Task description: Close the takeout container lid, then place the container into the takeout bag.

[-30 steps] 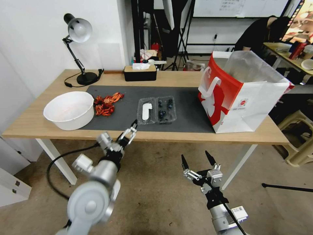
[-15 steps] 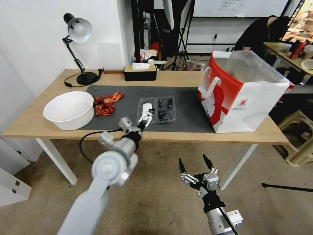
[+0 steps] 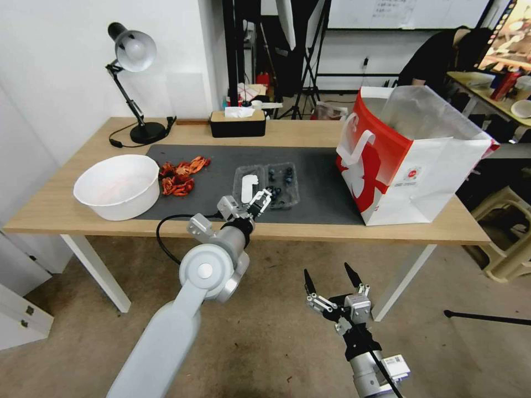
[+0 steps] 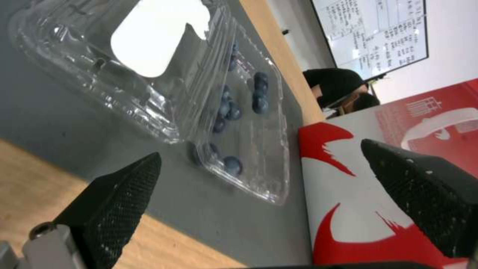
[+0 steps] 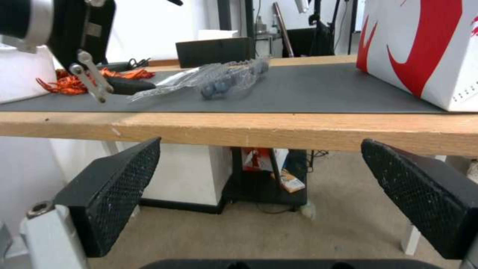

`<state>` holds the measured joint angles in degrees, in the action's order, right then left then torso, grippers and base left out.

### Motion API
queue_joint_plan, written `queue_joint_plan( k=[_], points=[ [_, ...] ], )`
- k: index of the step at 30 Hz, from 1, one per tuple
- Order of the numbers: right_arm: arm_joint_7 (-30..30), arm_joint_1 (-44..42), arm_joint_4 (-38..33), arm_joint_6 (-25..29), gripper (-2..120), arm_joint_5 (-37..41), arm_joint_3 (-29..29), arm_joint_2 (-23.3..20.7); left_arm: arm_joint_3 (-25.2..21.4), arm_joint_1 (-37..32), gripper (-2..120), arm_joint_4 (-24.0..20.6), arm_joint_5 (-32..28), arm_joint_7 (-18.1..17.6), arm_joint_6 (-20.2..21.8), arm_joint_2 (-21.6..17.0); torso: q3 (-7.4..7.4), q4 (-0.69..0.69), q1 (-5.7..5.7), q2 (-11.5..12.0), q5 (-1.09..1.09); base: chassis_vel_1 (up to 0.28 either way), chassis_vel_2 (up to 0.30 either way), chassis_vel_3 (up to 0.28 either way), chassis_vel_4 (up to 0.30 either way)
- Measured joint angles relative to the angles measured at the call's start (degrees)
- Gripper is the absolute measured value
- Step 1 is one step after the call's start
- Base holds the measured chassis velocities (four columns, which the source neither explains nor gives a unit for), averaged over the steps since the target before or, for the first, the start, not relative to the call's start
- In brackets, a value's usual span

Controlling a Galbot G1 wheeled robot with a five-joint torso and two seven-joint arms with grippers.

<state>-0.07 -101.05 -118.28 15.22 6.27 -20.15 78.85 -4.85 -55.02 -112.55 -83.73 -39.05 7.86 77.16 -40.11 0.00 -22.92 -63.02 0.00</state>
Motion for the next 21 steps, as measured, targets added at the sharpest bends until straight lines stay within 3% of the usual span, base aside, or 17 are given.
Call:
queue_joint_plan(
  k=[21],
  points=[
    [-0.1,-0.5,0.1,0.5,100,-0.2,-0.2,-0.1,1.0,1.7,100,4.2,1.7,-0.3,-0.8,1.3,0.01,0.00,0.00,0.0,0.00,0.000,0.000,0.000,0.000]
  ],
)
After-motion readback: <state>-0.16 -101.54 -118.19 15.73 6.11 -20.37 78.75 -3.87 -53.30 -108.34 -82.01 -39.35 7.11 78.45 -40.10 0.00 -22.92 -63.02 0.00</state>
